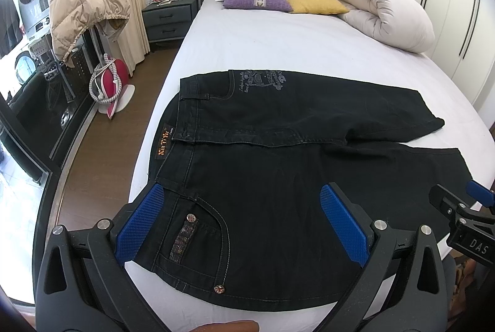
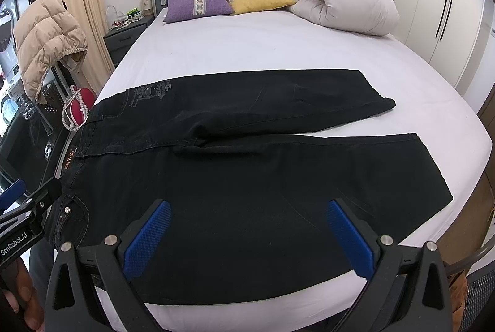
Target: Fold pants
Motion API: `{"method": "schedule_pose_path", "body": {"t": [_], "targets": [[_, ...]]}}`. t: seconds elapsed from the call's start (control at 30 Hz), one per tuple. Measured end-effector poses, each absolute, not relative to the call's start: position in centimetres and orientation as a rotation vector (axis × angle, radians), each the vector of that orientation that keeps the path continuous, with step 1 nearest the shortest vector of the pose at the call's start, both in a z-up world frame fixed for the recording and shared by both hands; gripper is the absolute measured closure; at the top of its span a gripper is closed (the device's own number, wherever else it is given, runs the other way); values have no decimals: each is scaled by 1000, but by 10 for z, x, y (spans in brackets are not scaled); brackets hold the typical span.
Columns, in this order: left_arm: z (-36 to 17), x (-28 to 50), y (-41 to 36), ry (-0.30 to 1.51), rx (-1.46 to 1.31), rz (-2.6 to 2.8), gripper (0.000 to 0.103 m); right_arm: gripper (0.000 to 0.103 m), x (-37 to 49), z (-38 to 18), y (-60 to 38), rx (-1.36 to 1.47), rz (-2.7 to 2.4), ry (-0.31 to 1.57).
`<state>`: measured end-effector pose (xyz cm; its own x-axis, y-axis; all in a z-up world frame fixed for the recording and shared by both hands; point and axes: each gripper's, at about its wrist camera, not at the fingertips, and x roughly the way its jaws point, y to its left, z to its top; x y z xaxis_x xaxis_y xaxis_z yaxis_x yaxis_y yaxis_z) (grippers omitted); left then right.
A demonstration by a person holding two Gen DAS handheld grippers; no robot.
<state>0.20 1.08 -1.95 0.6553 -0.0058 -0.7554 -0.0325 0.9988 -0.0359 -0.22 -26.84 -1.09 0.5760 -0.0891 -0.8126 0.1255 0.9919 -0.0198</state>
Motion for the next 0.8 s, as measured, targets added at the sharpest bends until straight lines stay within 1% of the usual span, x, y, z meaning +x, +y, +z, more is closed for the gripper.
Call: {"method": "schedule_pose_path", "body": {"t": [0.8], "targets": [[-21,1,11,858,-48,15,0,0,-3,-12,-268,40,-126,949]]}}
